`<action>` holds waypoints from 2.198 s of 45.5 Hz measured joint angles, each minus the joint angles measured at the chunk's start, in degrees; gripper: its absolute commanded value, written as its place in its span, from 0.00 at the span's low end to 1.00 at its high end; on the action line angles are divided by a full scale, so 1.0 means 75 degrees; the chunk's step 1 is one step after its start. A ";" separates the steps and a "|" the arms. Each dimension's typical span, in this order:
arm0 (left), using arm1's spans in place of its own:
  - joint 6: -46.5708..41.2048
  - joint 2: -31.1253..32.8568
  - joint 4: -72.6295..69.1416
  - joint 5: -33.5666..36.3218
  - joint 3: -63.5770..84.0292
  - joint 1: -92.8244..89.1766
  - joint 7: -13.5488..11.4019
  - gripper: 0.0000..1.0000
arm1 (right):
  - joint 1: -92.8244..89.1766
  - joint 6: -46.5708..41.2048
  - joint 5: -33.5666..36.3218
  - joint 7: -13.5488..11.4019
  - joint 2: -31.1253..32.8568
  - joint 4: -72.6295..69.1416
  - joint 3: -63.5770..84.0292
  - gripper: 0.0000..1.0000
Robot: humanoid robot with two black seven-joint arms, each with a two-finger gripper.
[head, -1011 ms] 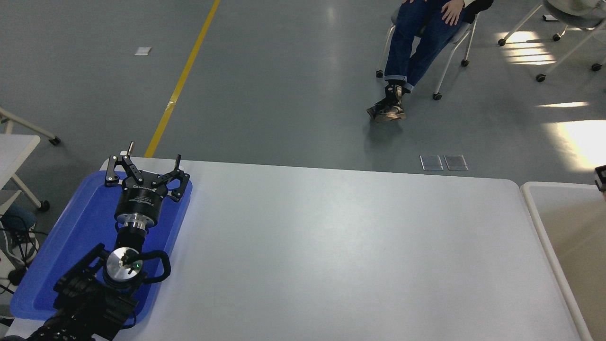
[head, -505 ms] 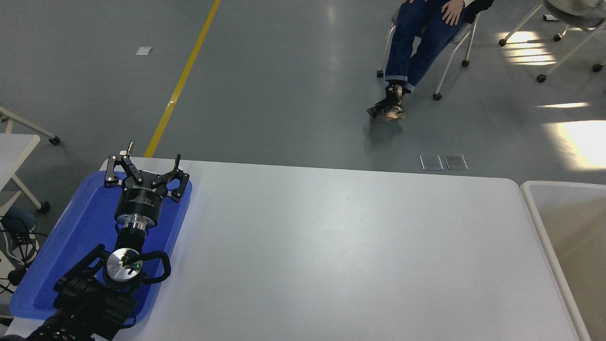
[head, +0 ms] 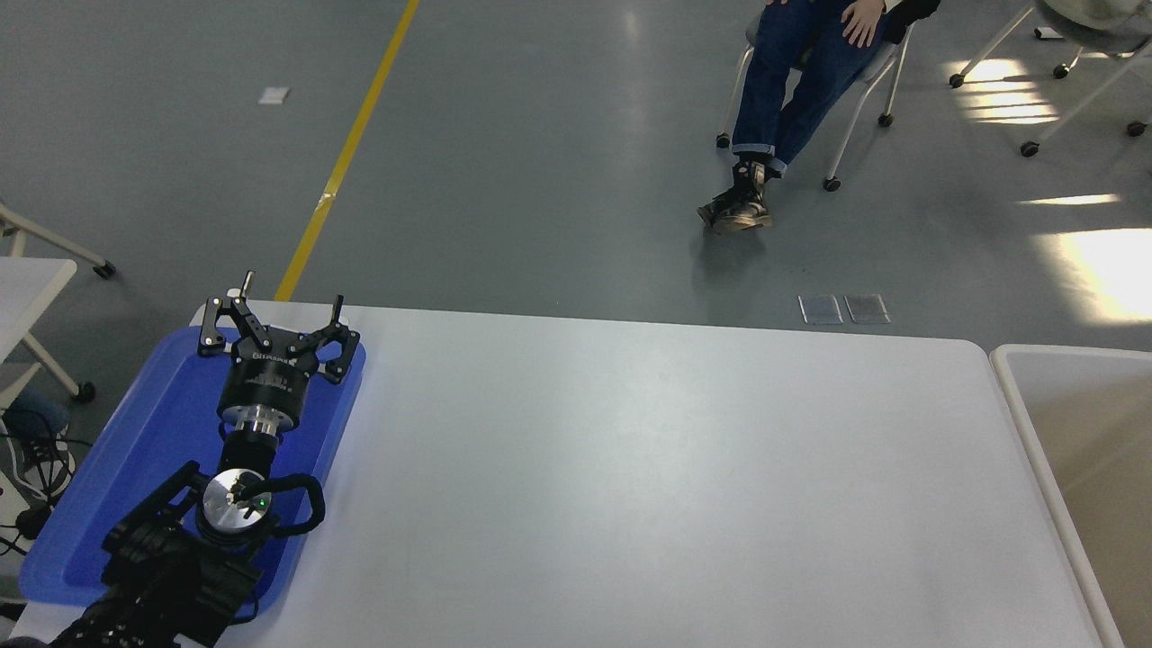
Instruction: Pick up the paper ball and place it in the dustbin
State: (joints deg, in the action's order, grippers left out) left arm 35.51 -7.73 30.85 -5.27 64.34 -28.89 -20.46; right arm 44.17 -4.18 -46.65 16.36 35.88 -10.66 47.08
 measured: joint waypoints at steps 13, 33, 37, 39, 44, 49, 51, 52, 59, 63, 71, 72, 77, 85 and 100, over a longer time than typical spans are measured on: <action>0.0000 0.0000 0.0000 0.0000 0.0000 -0.0002 -0.0001 1.00 | -0.0582 0.0298 0.0234 -0.0035 -0.0560 0.0257 -0.0192 0.00; -0.0010 0.0000 0.0000 0.0000 0.0000 -0.0003 -0.0002 1.00 | -0.0794 0.0404 0.0357 -0.0043 -0.0783 0.0329 -0.0360 1.00; -0.0010 0.0000 0.0000 0.0000 0.0000 -0.0003 -0.0002 1.00 | -0.0776 0.0411 0.0380 -0.0042 -0.0783 0.0329 -0.0479 1.00; -0.0011 0.0000 0.0000 0.0000 0.0000 -0.0003 -0.0002 1.00 | -0.0763 0.0415 0.0401 -0.0038 -0.0772 0.0327 -0.0611 1.00; -0.0012 0.0000 0.0000 0.0000 0.0000 -0.0003 -0.0002 1.00 | -0.0724 0.0420 0.0451 -0.0030 -0.0735 0.0289 -0.1052 1.00; -0.0012 0.0000 0.0000 0.0000 0.0000 -0.0003 -0.0002 1.00 | -0.0625 0.0424 0.0490 -0.0017 -0.0667 0.0254 -0.1601 1.00; -0.0012 0.0000 0.0000 0.0000 0.0000 -0.0003 -0.0001 1.00 | -0.0589 0.0425 0.0499 -0.0009 -0.0632 0.0240 -0.1821 1.00; -0.0012 0.0000 0.0000 0.0000 0.0000 -0.0003 -0.0001 1.00 | -0.0567 0.0426 0.0504 -0.0006 -0.0601 0.0224 -0.1984 1.00; -0.0012 0.0000 0.0000 0.0001 0.0000 -0.0004 -0.0001 1.00 | -0.0378 0.0434 0.0528 0.0022 -0.0408 -0.0042 -0.2924 1.00; -0.0012 0.0000 0.0000 -0.0001 0.0000 -0.0004 -0.0002 1.00 | -0.0239 0.0437 0.0538 0.0031 -0.0240 -0.0368 -0.3659 1.00; -0.0012 0.0000 0.0001 0.0000 0.0000 -0.0004 -0.0001 1.00 | -0.0072 0.0438 0.0595 0.0033 0.0073 -0.1199 -0.5596 1.00; -0.0012 0.0000 0.0001 0.0000 0.0000 -0.0004 -0.0001 1.00 | -0.0058 0.0438 0.0610 0.0036 0.0095 -0.1290 -0.5800 1.00; -0.0013 0.0000 0.0001 -0.0001 0.0004 -0.0004 -0.0002 1.00 | 0.0001 0.0437 0.0862 0.0032 0.0178 -0.1918 -0.6958 1.00; -0.0016 0.0000 0.0001 0.0001 0.0010 0.0002 -0.0002 1.00 | 0.0056 0.0389 0.1905 0.0033 0.0214 -0.2941 -0.8476 1.00; -0.0020 0.0000 0.0000 0.0000 0.0012 0.0002 -0.0002 1.00 | -0.0021 0.0334 0.4302 0.0033 -0.0062 -0.4773 -1.0354 1.00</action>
State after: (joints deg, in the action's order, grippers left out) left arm 35.36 -7.73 30.85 -5.28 64.42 -28.88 -20.48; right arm 44.01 -1.67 -14.38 16.61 35.41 -46.46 -30.58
